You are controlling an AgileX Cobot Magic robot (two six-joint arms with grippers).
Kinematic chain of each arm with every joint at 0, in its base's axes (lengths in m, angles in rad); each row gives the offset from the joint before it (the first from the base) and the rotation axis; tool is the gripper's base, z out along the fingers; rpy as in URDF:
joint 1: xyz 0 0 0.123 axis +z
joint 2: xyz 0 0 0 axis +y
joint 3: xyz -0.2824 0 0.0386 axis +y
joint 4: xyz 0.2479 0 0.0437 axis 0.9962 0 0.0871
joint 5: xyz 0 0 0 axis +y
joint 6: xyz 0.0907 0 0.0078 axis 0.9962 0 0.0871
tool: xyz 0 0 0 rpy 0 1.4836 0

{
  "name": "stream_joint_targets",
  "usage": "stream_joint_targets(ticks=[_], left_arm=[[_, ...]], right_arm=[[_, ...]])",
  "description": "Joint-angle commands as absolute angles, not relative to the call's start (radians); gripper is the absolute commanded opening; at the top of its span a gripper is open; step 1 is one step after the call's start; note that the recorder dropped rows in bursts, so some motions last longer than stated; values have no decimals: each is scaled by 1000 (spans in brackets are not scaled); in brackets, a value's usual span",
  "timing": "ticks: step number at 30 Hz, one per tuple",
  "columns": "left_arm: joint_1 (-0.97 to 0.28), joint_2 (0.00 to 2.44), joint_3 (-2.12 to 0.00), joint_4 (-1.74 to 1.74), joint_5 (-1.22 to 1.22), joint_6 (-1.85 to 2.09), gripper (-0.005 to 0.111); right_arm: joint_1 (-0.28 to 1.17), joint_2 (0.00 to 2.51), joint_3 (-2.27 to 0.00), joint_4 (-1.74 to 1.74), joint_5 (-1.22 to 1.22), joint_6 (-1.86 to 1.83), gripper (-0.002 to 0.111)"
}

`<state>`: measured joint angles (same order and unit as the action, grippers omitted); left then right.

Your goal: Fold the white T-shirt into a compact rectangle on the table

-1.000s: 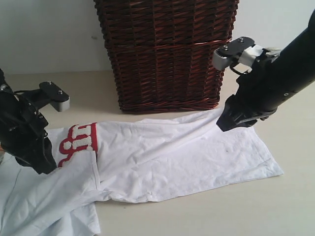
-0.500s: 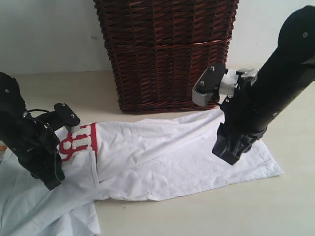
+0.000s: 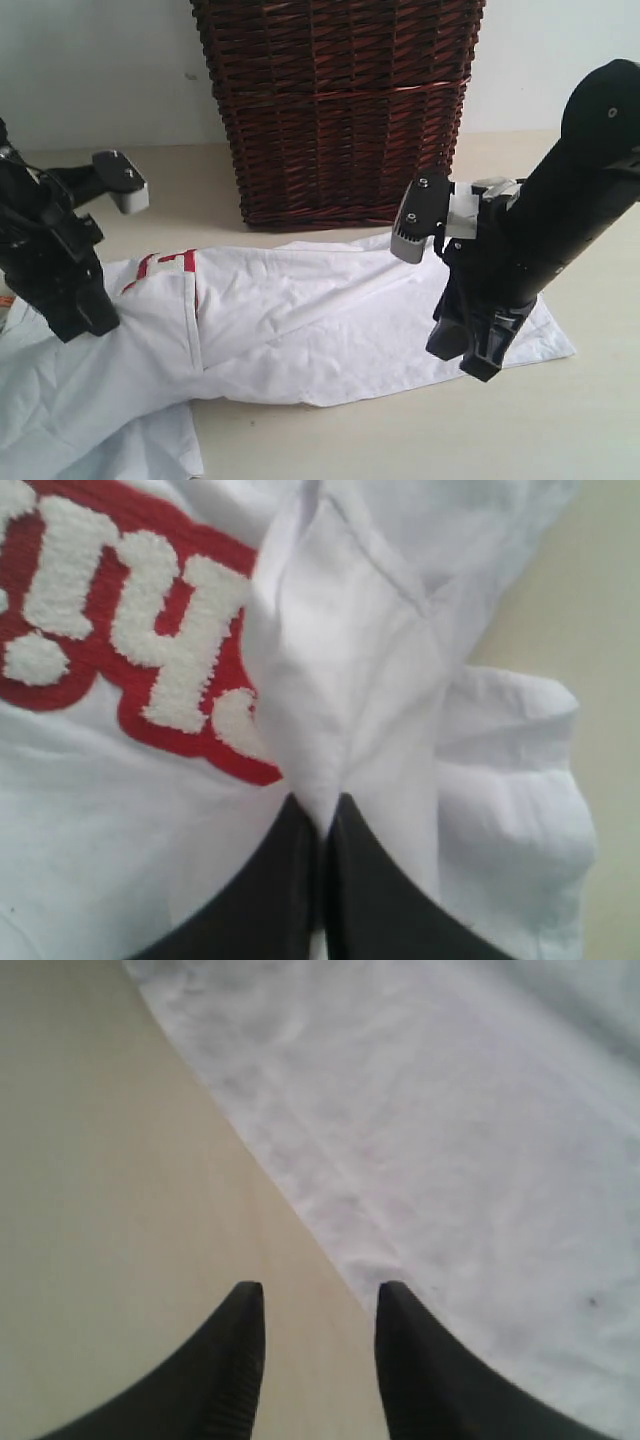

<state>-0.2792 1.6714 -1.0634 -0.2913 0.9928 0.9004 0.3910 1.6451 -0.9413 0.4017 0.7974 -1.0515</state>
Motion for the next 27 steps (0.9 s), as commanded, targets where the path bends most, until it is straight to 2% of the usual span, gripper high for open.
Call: stream_joint_targets(ticks=[1, 13, 22, 23, 25, 26, 27], left_arm=[[-280, 1542, -1098, -319, 1077, 890, 0], [-280, 1338, -1166, -401, 1175, 890, 0], [-280, 1334, -1166, -406, 1175, 890, 0], [-280, 1334, -1166, -408, 1175, 889, 0], [-280, 1329, -1166, -411, 1175, 884, 0], [-280, 1318, -1166, -414, 1177, 884, 0], [-280, 1312, -1166, -412, 1177, 884, 0]], right_arm=[[395, 1638, -898, 490, 793, -1182, 45], [399, 1642, -843, 497, 600, -1201, 57], [524, 1653, -761, 407, 394, -1182, 59], [524, 1653, -761, 392, 325, -1119, 55], [524, 1655, -750, 279, 227, -958, 34], [524, 1669, -734, 190, 189, -875, 11], [524, 1678, -728, 149, 187, -858, 2]])
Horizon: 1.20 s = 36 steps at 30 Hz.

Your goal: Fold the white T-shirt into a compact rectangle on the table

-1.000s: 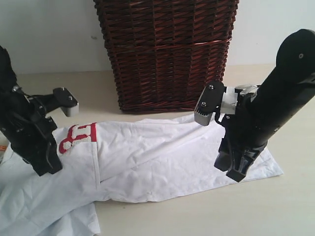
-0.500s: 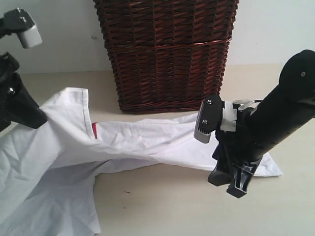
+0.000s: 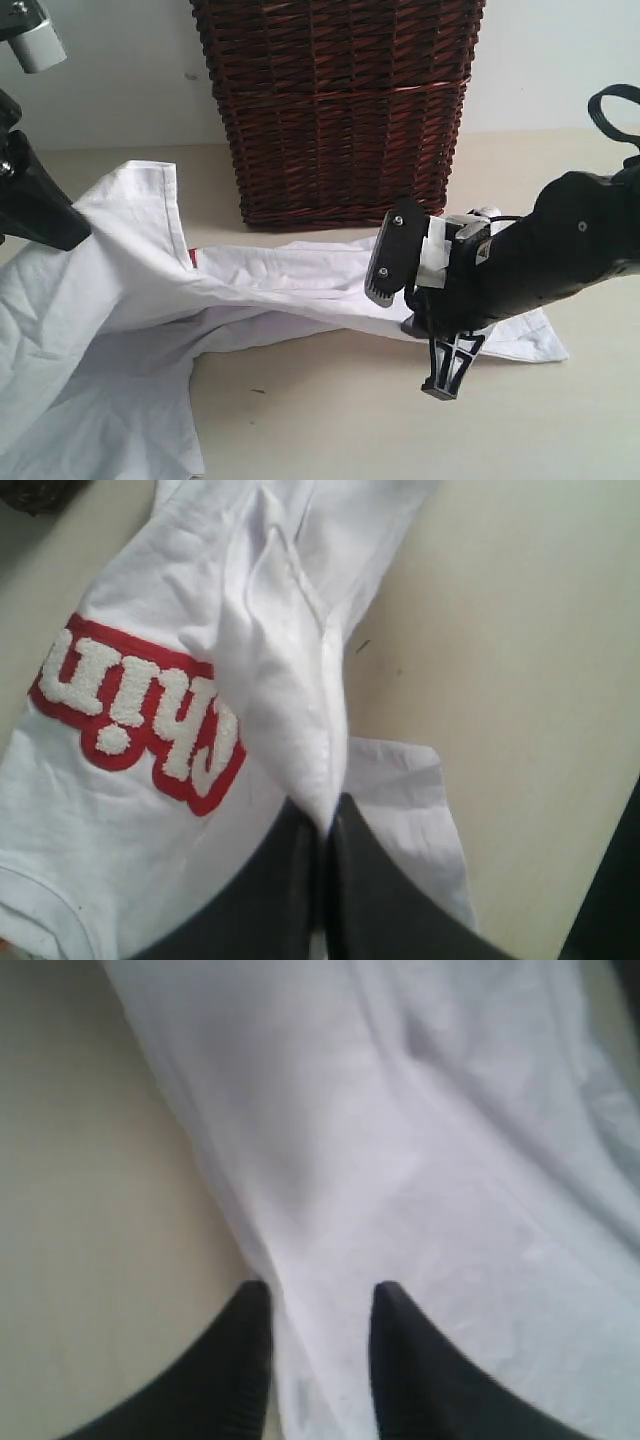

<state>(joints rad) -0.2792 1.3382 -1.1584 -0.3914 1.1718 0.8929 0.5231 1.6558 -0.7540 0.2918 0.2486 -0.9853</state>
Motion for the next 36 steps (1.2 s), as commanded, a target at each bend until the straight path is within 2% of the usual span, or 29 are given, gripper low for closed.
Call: stream_joint_targets(ticks=[1, 6, 12, 15, 20, 27, 31, 34, 36], left_arm=[[-280, 1297, -1178, -380, 1179, 876, 0], [-280, 1280, -1295, -355, 1221, 835, 0], [-280, 1276, -1323, -288, 1221, 831, 0], [-280, 1253, -1433, -174, 1162, 788, 0], [-280, 1237, -1534, -110, 956, 805, 0], [-292, 1240, -1770, -63, 719, 833, 0], [-354, 1240, -1861, -61, 683, 963, 0], [-446, 1228, -1954, 147, 751, 956, 0], [-478, 1204, -1989, 320, 759, 786, 0]], right_arm=[[524, 1698, -723, 67, 202, -838, 0], [524, 1636, -727, 5, 233, -799, 0], [524, 1476, -763, -71, 261, -750, 0], [524, 1323, -877, -326, 375, -545, 0], [524, 1269, -1026, -641, 506, -261, 0], [524, 1269, -1328, -664, 581, -277, 0], [524, 1269, -1460, -674, 627, -314, 0], [524, 1265, -1600, -687, 699, -313, 0], [524, 1251, -1680, -678, 724, -324, 0]])
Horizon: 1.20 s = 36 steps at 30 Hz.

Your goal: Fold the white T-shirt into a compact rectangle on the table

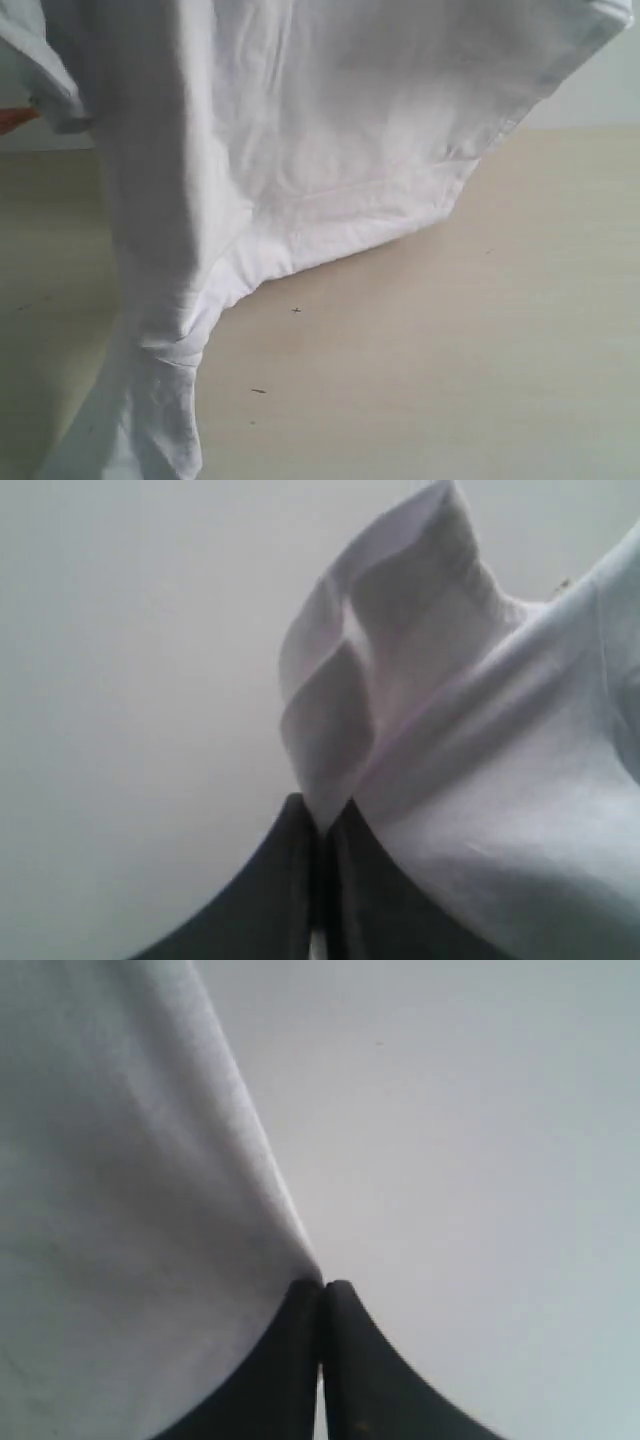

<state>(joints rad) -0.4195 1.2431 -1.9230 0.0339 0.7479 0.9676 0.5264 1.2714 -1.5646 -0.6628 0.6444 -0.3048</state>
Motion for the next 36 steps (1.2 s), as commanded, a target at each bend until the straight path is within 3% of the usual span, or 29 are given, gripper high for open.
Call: stream_joint_targets(ticks=[1, 6, 18, 27, 29, 34, 36], left_arm=[[-478, 1193, -2002, 358, 752, 755, 0], [-478, 1176, -2060, 390, 727, 647, 0], [-478, 1228, -1820, 654, 769, 471, 0], [-478, 1260, -1801, 539, 838, 417, 0], [-478, 1260, -1799, 539, 854, 417, 0], [-478, 1252, -1799, 510, 856, 417, 0], [-478, 1252, -1799, 508, 858, 417, 0]], right_arm=[[524, 1242, -1704, -667, 726, -324, 0], [524, 1227, -1772, -598, 733, -320, 0], [524, 1312, -1772, -388, 871, -452, 0], [524, 1375, -1770, 259, 1221, -845, 0], [524, 1392, -1720, 352, 1221, -777, 8], [524, 1413, -1501, 650, 1217, -892, 41], [533, 1413, -1390, 668, 1127, -908, 44]])
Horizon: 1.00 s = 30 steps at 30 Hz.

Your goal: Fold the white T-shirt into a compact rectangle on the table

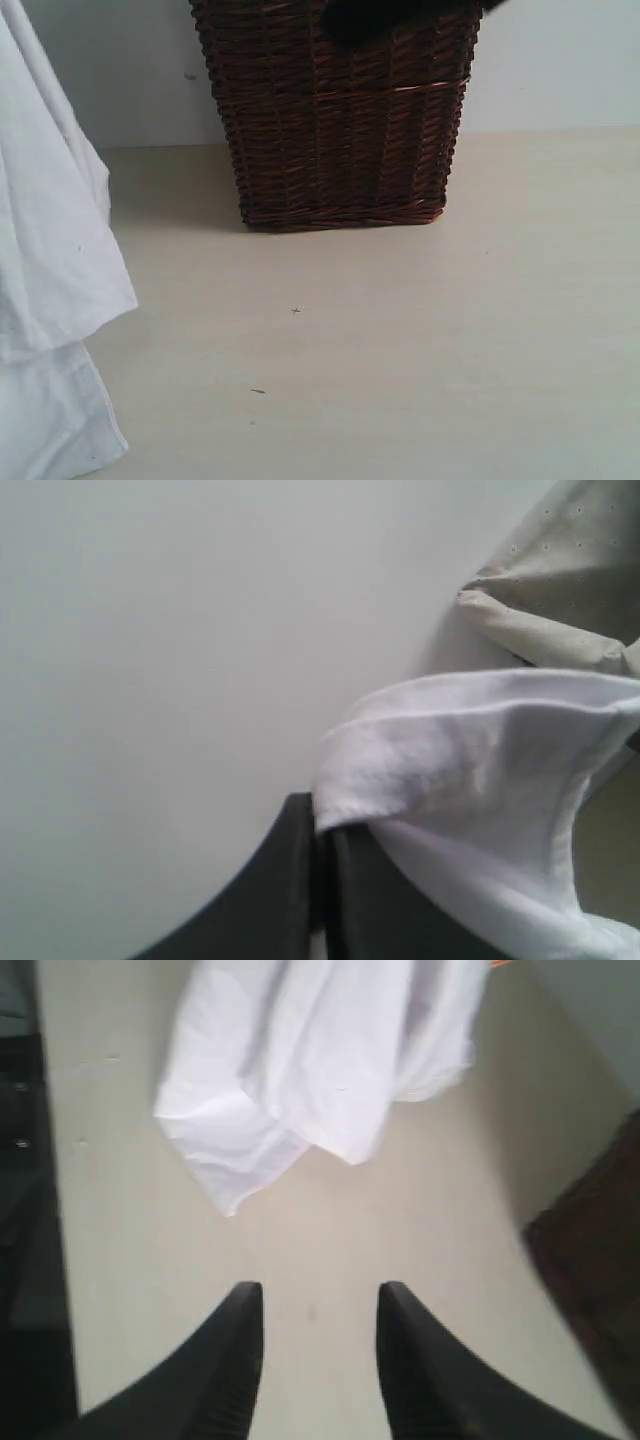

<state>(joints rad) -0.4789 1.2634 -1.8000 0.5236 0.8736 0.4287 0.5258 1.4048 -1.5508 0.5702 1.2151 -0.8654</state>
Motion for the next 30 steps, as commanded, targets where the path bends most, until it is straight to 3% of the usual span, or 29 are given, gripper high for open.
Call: stream_joint_targets(ticks=[1, 4, 9, 14, 19, 26, 30], left_arm=[[-478, 1252, -1799, 506, 858, 417, 0], [-478, 1254, -1799, 502, 858, 417, 0], [-478, 1258, -1790, 480, 860, 417, 0], [-478, 1264, -1791, 465, 866, 417, 0], [-478, 1268, -1791, 415, 872, 417, 0], [-478, 1268, -1791, 403, 861, 417, 0], [-478, 1268, -1791, 399, 853, 417, 0]], right_arm=[[547, 1413, -1336, 668, 1087, -918, 44], [620, 1413, -1196, 704, 906, -974, 46], [806, 1466, -1071, 819, 494, -1024, 66], [970, 1575, -1065, 850, 259, -1024, 67], [1089, 1708, -1074, 903, -154, -1000, 67], [1130, 1858, -1198, 926, -75, -937, 69], [1162, 1919, -1261, 968, -179, -937, 69]])
